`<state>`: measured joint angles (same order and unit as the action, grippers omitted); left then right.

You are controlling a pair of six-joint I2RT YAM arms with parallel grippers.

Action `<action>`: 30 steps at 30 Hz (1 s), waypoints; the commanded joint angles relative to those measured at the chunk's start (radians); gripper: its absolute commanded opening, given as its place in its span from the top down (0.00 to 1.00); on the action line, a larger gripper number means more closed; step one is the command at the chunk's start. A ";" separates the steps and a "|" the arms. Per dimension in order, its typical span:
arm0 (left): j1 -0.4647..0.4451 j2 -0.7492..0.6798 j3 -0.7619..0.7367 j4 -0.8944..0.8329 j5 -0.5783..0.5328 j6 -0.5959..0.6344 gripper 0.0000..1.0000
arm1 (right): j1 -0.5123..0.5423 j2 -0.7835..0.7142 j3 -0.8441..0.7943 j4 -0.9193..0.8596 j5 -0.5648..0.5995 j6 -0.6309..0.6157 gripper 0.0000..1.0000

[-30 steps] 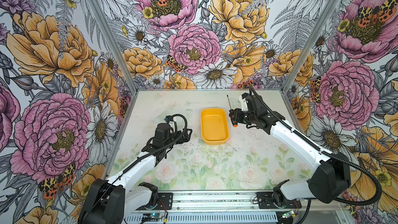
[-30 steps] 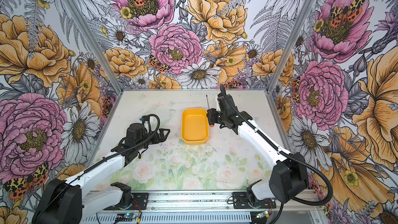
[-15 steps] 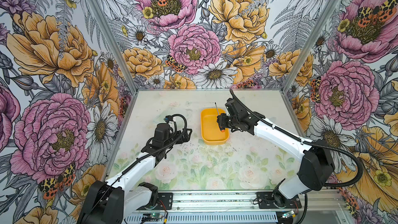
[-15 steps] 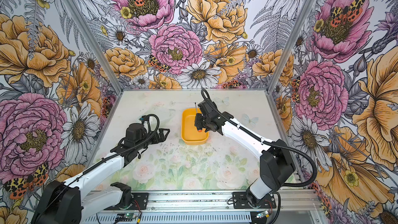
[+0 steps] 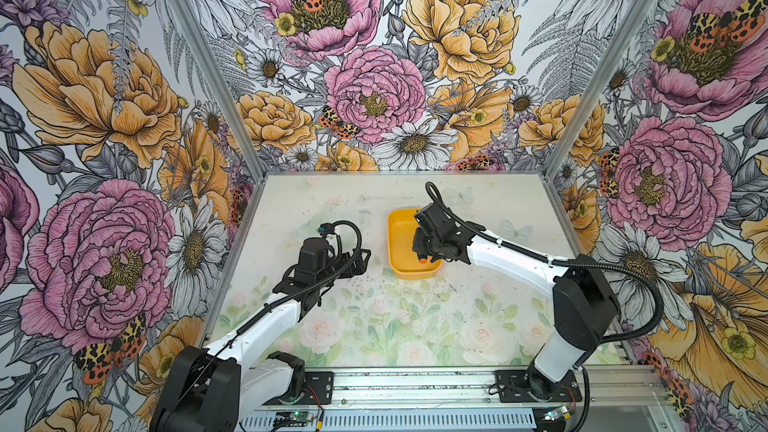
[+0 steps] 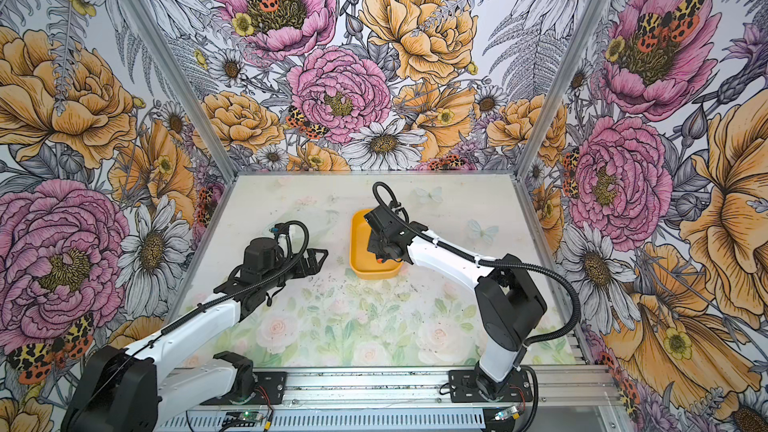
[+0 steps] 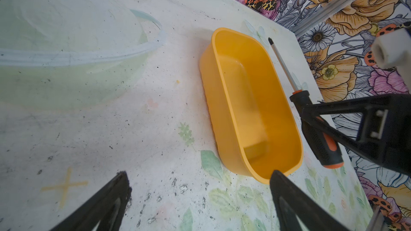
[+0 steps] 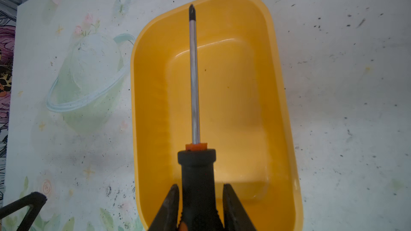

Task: Put the screwdriver in the bin
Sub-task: 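Lower the screwdriver into the yellow bin and open the right gripper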

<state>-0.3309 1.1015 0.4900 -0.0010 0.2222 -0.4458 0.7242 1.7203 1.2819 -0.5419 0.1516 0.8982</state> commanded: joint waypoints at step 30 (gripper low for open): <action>-0.011 0.010 0.012 0.000 0.000 0.010 0.01 | 0.026 0.199 0.086 0.017 0.079 0.019 1.00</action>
<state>-0.3317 1.1366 0.4900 -0.0032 0.2226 -0.4431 0.7414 1.8935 1.3331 -0.5415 0.1993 0.9016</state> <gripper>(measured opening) 0.988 0.311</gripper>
